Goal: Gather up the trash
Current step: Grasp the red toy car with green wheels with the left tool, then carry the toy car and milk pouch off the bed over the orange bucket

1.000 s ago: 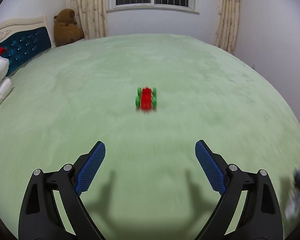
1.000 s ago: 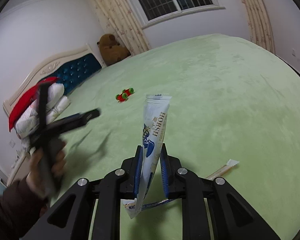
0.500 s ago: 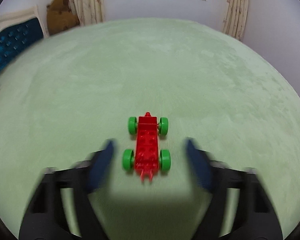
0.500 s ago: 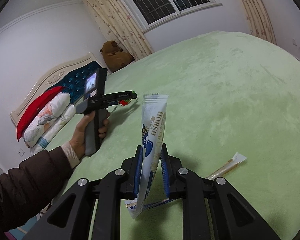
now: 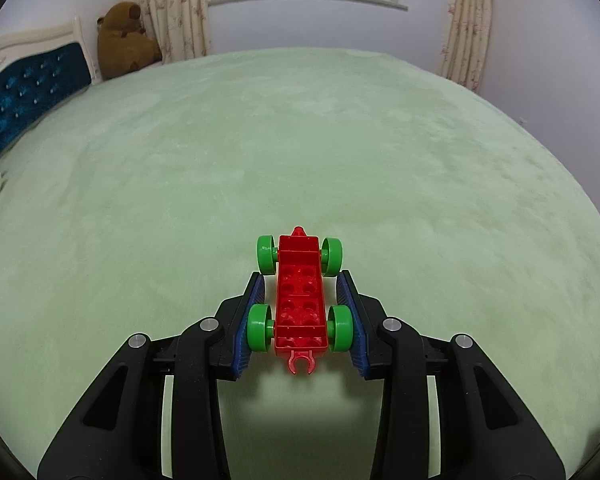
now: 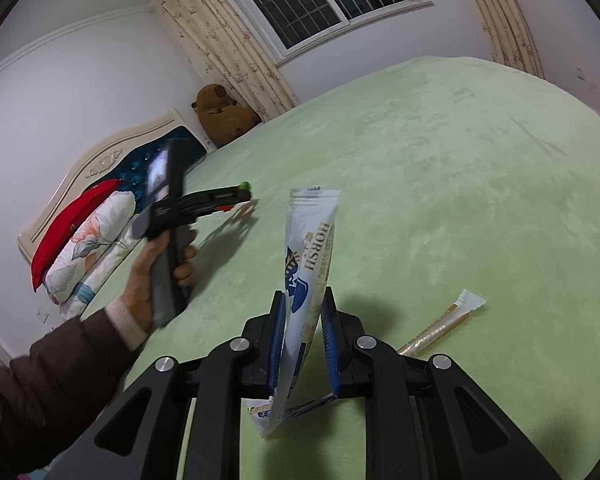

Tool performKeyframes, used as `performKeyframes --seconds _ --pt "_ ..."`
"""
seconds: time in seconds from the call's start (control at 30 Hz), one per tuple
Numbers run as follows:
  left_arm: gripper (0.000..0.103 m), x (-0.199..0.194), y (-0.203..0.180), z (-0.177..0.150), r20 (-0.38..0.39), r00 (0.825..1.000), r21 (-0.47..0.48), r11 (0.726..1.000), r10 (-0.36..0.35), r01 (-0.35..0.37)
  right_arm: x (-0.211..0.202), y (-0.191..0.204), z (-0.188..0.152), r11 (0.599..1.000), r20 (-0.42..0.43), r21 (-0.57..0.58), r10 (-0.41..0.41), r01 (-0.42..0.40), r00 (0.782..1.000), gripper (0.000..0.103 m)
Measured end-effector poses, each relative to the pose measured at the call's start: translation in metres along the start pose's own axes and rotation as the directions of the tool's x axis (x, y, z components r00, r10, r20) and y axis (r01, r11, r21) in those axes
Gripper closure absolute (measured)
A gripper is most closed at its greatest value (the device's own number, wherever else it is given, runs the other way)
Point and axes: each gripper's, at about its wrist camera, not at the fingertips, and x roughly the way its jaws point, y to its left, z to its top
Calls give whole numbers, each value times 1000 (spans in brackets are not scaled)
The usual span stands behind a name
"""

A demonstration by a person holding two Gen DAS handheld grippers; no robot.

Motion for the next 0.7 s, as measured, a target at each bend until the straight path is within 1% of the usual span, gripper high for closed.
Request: performKeyframes --seconds 0.07,0.17,0.3,0.37,0.43,0.53,0.7 --pt "66 -19 -8 -9 9 1000 12 1000 -2 2 -4 1 -1 1000 8 3 -12 12 1000 84" --pt "66 -52 -18 -26 14 1000 2 1000 -23 23 -14 7 -2 1000 21 -5 -26 26 999 84" --pt "66 -101 -31 -57 20 999 -6 999 -45 45 -39 21 -12 1000 19 -3 3 -3 1000 84" --pt "66 -125 -38 -77 14 998 -7 998 -61 61 -55 32 -21 1000 15 -24 8 -8 1000 84" --pt "66 -143 -43 -94 10 998 4 998 -59 58 -68 39 -29 999 11 -36 13 -12 1000 84" --pt "66 -173 -51 -121 30 998 18 998 -54 54 -91 49 -44 998 8 -57 12 -12 1000 84" --pt "66 -213 -53 -158 52 996 -8 997 -77 78 -122 59 -77 997 -15 -77 3 -4 1000 84"
